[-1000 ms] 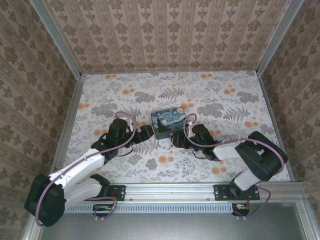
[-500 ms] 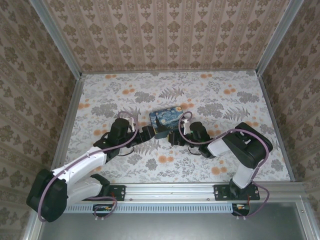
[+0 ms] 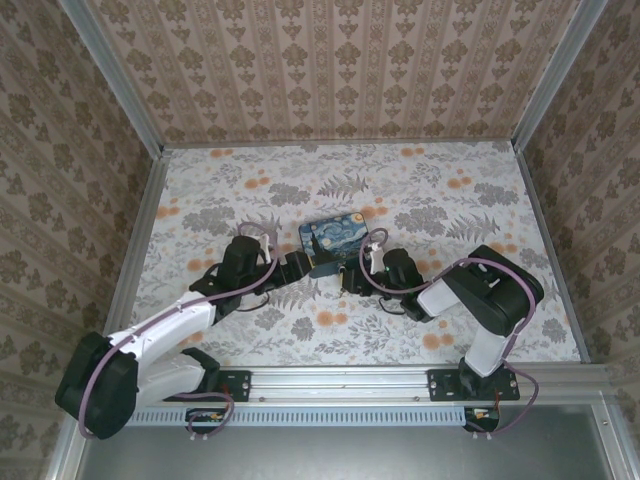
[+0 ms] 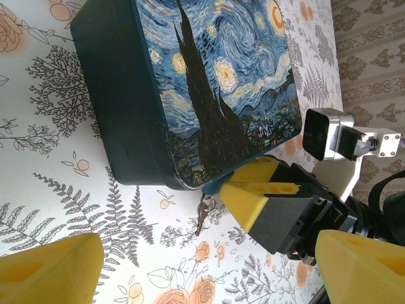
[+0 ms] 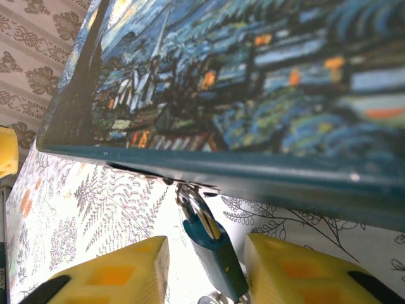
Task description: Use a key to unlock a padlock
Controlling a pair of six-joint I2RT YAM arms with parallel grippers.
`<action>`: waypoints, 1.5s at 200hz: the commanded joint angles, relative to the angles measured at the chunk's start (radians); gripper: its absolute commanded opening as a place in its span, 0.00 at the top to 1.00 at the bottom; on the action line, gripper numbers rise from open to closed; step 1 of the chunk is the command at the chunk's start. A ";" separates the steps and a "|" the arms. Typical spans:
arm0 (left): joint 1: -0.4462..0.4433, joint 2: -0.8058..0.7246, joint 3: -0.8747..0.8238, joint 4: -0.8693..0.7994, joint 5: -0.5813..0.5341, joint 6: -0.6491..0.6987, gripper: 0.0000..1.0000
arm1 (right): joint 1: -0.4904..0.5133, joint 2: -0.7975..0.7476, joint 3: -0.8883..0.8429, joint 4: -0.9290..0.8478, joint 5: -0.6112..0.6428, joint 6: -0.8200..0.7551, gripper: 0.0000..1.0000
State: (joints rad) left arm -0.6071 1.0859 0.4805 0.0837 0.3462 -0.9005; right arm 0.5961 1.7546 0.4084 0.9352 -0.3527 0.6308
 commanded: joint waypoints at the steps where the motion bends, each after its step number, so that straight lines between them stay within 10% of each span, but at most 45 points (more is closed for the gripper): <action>1: 0.003 0.005 0.025 0.030 0.023 -0.006 0.12 | 0.007 0.023 -0.024 -0.065 -0.026 0.018 0.69; 180: -0.059 0.023 -0.052 0.136 0.098 0.032 0.14 | 0.007 0.025 0.010 0.051 -0.098 0.209 1.00; 300: -0.163 0.249 -0.157 0.489 0.033 0.073 0.46 | 0.005 0.095 0.012 0.194 -0.176 0.351 1.00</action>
State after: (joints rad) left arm -0.7593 1.2900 0.3439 0.4335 0.3988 -0.8288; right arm 0.5991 1.8137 0.4175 1.1118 -0.4664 0.9024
